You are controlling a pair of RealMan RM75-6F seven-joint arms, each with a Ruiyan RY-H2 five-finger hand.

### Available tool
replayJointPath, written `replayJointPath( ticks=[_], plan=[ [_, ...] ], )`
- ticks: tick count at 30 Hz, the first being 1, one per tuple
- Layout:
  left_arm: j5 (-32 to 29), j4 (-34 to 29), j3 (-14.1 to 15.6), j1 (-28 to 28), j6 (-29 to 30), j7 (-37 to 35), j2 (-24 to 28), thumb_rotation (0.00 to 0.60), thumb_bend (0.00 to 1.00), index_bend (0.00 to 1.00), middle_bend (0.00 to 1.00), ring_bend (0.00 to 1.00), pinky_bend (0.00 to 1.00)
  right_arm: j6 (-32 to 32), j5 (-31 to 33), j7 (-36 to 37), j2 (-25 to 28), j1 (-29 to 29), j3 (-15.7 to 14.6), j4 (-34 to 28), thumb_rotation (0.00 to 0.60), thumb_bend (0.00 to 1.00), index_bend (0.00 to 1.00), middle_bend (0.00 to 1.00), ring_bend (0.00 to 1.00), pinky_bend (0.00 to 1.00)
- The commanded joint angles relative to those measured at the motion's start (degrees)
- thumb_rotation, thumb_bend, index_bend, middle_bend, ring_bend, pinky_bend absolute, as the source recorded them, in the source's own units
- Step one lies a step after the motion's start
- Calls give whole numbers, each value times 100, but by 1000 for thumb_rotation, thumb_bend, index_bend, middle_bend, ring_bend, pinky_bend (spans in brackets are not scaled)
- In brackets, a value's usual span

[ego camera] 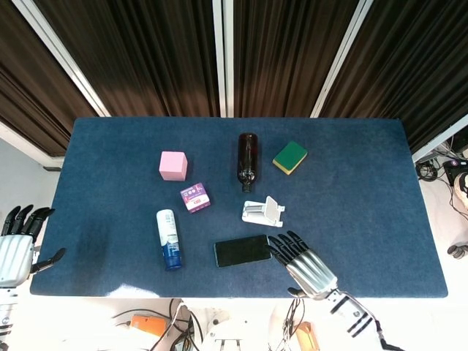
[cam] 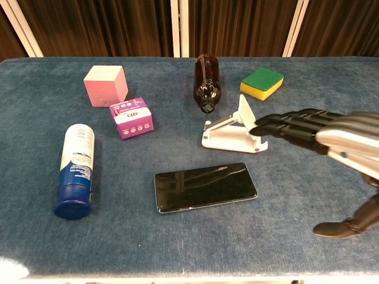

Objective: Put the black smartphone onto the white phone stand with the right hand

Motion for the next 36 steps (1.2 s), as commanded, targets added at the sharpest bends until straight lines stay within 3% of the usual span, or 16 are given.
replayJointPath(
  ticks=[1, 8, 14, 27, 36],
  plan=[
    [-19, 45, 2, 17, 2, -37, -1, 600, 113, 168, 162, 68, 0, -570, 1643, -1317, -1114, 514, 700, -209, 600, 305, 83, 0, 0, 74],
    [-68, 126, -10, 25, -25, -72, -29, 600, 113, 169, 162, 68, 0, -457, 3661, -2472, -1933, 1292, 1148, 19, 600, 316, 149, 0, 0, 66],
    [-66, 125, -29, -10, -60, -31, -54, 600, 113, 169, 162, 68, 0, -66, 4760, -3061, -2457, 1944, 1391, 391, 600, 315, 202, 0, 0, 17],
    [-151, 104, -53, -66, -201, 26, -53, 600, 113, 169, 162, 69, 0, 221, 6028, -3428, -2734, 2859, 1512, 811, 600, 350, 235, 0, 0, 0],
    [-201, 129, -60, -92, -276, 23, -72, 600, 113, 169, 162, 68, 0, 317, 6241, -3284, -2763, 3209, 1376, 913, 600, 352, 236, 0, 0, 0]
  ],
)
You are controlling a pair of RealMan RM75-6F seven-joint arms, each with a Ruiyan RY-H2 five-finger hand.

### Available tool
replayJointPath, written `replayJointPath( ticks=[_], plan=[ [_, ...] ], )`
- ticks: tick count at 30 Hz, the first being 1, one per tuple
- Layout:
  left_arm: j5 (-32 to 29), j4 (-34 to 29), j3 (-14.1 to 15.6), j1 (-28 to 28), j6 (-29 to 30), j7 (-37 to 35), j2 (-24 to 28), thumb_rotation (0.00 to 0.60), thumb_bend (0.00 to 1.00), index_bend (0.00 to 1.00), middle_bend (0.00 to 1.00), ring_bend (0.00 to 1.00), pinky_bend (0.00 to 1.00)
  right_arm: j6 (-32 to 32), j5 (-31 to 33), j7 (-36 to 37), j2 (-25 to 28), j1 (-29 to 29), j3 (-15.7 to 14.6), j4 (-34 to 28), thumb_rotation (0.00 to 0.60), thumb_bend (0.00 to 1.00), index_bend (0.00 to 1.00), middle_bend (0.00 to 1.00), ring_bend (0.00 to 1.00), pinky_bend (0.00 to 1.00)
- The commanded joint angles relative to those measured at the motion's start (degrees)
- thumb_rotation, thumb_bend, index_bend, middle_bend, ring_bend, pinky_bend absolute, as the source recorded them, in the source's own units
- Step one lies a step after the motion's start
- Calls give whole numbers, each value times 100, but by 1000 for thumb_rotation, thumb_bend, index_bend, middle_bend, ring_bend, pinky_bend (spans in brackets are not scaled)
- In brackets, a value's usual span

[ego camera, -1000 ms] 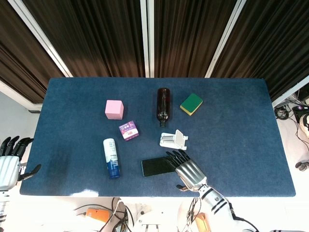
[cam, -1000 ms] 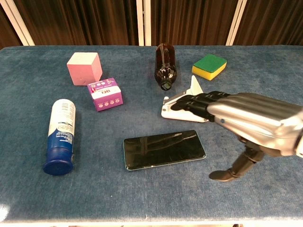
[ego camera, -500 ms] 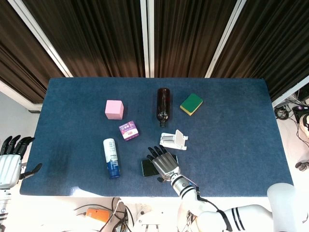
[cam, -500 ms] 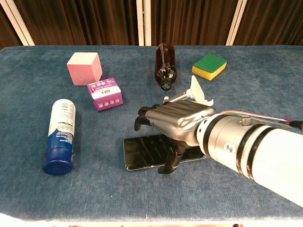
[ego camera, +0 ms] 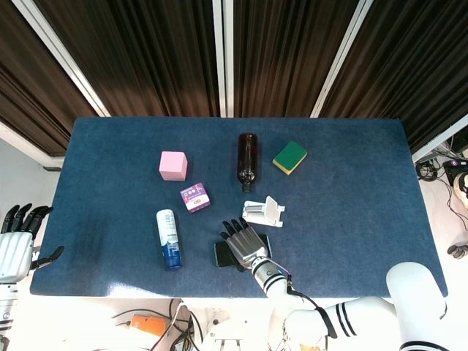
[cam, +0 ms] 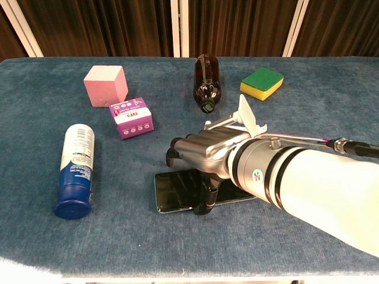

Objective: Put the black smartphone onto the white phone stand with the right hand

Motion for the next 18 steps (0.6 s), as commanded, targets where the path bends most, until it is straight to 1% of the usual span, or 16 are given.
replayJointPath(
  ticks=[1, 3, 6, 8, 11, 16, 18],
  plan=[
    [-9, 16, 4, -6, -21, -7, -8, 600, 113, 169, 162, 67, 0, 15, 11, 85, -26, 64, -57, 42, 600, 353, 240, 0, 0, 0],
    [-16, 30, 3, -6, -26, -28, -16, 600, 113, 169, 162, 67, 0, 17, -22, 162, -31, 99, -115, 68, 600, 363, 254, 0, 0, 0],
    [-26, 57, 3, -4, -32, -45, -27, 600, 114, 169, 162, 66, 0, 86, -91, 255, -63, 132, -194, 135, 600, 371, 304, 0, 0, 0],
    [-32, 71, 6, -7, -44, -63, -38, 600, 113, 168, 162, 65, 0, 149, -155, 313, -105, 148, -246, 197, 600, 371, 360, 0, 0, 0],
    [-29, 90, 10, -7, -45, -72, -53, 600, 114, 169, 162, 64, 0, 173, -247, 439, -141, 142, -307, 257, 600, 372, 412, 0, 0, 0],
    [-35, 112, 15, 0, -45, -100, -66, 600, 113, 169, 162, 63, 0, 138, -475, 740, -131, 98, -395, 309, 600, 393, 475, 0, 0, 0],
    [-30, 116, 20, 1, -45, -108, -70, 600, 113, 169, 162, 62, 0, 78, -650, 969, -87, 42, -421, 312, 600, 394, 505, 5, 0, 0]
  ],
)
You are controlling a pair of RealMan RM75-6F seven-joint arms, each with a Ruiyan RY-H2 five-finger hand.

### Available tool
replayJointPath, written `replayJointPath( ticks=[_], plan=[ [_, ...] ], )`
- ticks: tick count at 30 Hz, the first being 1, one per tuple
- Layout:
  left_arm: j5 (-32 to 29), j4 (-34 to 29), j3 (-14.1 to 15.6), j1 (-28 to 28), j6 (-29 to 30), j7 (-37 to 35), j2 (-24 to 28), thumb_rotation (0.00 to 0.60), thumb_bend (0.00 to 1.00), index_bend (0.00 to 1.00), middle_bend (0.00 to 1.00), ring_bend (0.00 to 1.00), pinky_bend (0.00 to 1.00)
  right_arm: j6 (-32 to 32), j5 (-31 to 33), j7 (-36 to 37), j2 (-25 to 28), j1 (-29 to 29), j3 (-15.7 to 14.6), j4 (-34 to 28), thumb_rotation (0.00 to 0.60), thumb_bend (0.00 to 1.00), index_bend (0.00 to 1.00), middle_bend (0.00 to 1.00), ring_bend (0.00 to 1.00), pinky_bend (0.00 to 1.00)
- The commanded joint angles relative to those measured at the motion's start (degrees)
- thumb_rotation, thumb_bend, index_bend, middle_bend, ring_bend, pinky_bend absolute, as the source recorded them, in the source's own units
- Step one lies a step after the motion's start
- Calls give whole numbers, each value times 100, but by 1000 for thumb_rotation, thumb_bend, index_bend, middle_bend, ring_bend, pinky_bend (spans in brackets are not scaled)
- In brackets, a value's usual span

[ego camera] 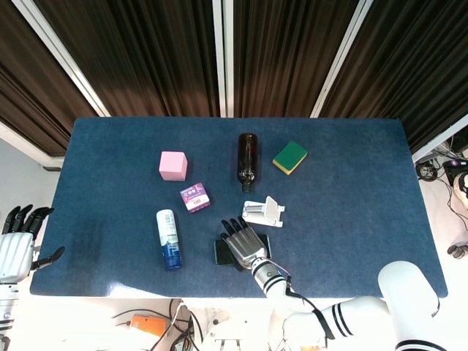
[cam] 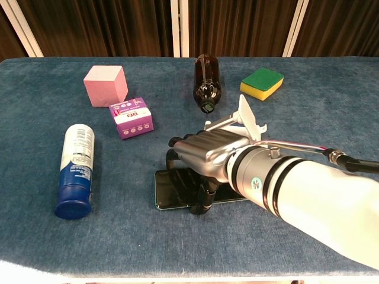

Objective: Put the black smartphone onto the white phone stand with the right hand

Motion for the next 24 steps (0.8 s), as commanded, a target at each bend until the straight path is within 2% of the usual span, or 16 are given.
replayJointPath(
  ticks=[1, 6, 11, 13, 15, 17, 20, 22, 24],
  plan=[
    [5, 6, 6, 2, 0, -6, -6, 600, 113, 169, 162, 62, 0, -92, -290, 350, 68, -94, -61, 20, 600, 393, 527, 27, 0, 0],
    [3, 16, 1, -6, -5, 3, -25, 600, 114, 168, 162, 61, 0, -282, -979, 1108, 199, -312, -180, 115, 600, 396, 550, 183, 12, 0],
    [37, -14, -6, -22, 13, 22, -27, 600, 113, 169, 162, 62, 0, -399, -1631, 1735, 258, -471, -249, 288, 600, 398, 580, 391, 211, 9],
    [49, -28, -2, -23, 21, 36, -25, 600, 113, 169, 162, 62, 0, -520, -1851, 2003, 281, -508, -263, 376, 600, 402, 607, 416, 244, 33],
    [47, -48, 1, -23, 17, 46, -18, 600, 113, 169, 162, 62, 0, -628, -2053, 2284, 305, -549, -264, 476, 600, 418, 626, 436, 284, 93],
    [49, -67, 5, -20, 20, 63, -11, 600, 113, 168, 162, 62, 0, -741, -2317, 2559, 337, -579, -286, 591, 600, 439, 642, 461, 351, 253],
    [49, -93, 9, -16, 23, 78, -2, 600, 113, 168, 162, 62, 0, -985, -2731, 2961, 419, -573, -341, 750, 600, 464, 647, 469, 375, 439],
    [53, -113, 12, -16, 25, 100, 2, 600, 113, 168, 162, 62, 0, -1134, -2998, 3278, 496, -574, -351, 839, 600, 466, 648, 469, 376, 486],
    [60, -133, 14, -16, 30, 121, 8, 600, 113, 168, 162, 62, 0, -1204, -3327, 3598, 574, -588, -363, 902, 600, 466, 648, 469, 376, 492]
  ],
)
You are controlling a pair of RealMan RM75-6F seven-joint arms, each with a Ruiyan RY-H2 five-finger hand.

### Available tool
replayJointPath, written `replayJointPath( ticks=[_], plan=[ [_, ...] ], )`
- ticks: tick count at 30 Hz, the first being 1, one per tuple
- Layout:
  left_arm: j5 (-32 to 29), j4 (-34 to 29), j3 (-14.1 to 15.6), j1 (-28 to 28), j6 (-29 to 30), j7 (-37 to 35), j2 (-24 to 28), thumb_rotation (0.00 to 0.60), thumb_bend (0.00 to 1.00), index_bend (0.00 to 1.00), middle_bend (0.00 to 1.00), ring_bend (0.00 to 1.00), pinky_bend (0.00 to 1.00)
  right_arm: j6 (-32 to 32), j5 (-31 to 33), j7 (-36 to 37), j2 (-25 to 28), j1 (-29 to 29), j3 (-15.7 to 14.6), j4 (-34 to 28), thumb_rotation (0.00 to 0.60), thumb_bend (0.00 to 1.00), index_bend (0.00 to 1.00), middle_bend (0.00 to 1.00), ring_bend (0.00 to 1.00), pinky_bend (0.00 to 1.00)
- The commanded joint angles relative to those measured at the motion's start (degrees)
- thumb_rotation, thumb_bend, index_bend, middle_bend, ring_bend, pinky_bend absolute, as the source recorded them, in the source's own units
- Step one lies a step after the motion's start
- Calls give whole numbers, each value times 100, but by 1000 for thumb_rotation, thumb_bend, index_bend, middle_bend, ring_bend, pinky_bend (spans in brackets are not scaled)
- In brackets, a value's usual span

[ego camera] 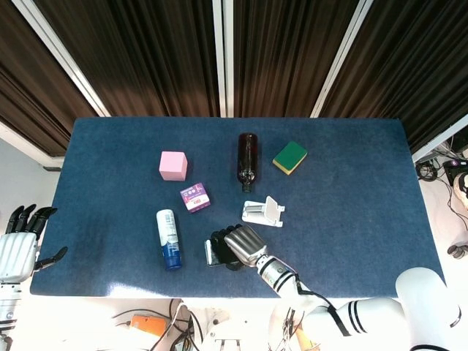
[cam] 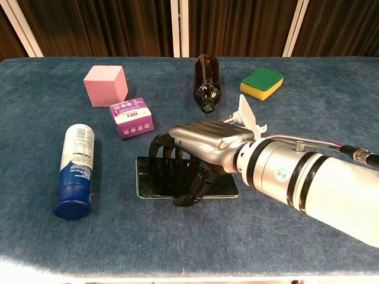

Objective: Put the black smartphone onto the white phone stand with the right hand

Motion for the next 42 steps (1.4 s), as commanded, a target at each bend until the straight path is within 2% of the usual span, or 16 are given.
replayJointPath(
  ticks=[1, 7, 12, 17, 22, 30, 35, 42],
  plan=[
    [7, -22, 3, -1, 3, 19, 9, 600, 113, 168, 162, 62, 0, -196, -612, 602, 173, -56, -40, 184, 600, 466, 648, 469, 377, 494],
    [11, -79, -4, -15, -4, 61, 43, 600, 113, 169, 162, 62, 0, 190, -1413, 1364, 460, -280, -23, -30, 600, 466, 650, 470, 384, 532],
    [38, -132, -14, -39, -2, 95, 74, 600, 113, 169, 162, 62, 0, 784, -2100, 2287, 935, -574, 34, -398, 600, 466, 649, 470, 384, 533],
    [57, -175, -3, -55, -19, 138, 90, 600, 113, 169, 162, 62, 0, 1327, -2330, 3439, 1297, -887, 219, -273, 600, 466, 638, 470, 384, 528],
    [55, -248, 2, -43, 2, 191, 113, 600, 113, 169, 162, 62, 0, 1663, -2344, 4784, 1321, -1123, 404, 402, 600, 466, 621, 469, 384, 523],
    [66, -427, 14, -43, 7, 356, 141, 600, 113, 168, 162, 62, 0, 1709, -2420, 6580, 799, -1211, 453, 1888, 600, 466, 602, 470, 380, 492],
    [40, -530, 15, -28, 14, 444, 188, 600, 113, 169, 162, 62, 0, 1835, -2680, 7328, 403, -1172, 387, 2777, 600, 466, 586, 469, 371, 468],
    [16, -609, 12, -45, -28, 513, 212, 600, 113, 168, 162, 62, 0, 1963, -2934, 7951, -92, -1112, 249, 3711, 600, 466, 563, 463, 337, 424]
  ],
)
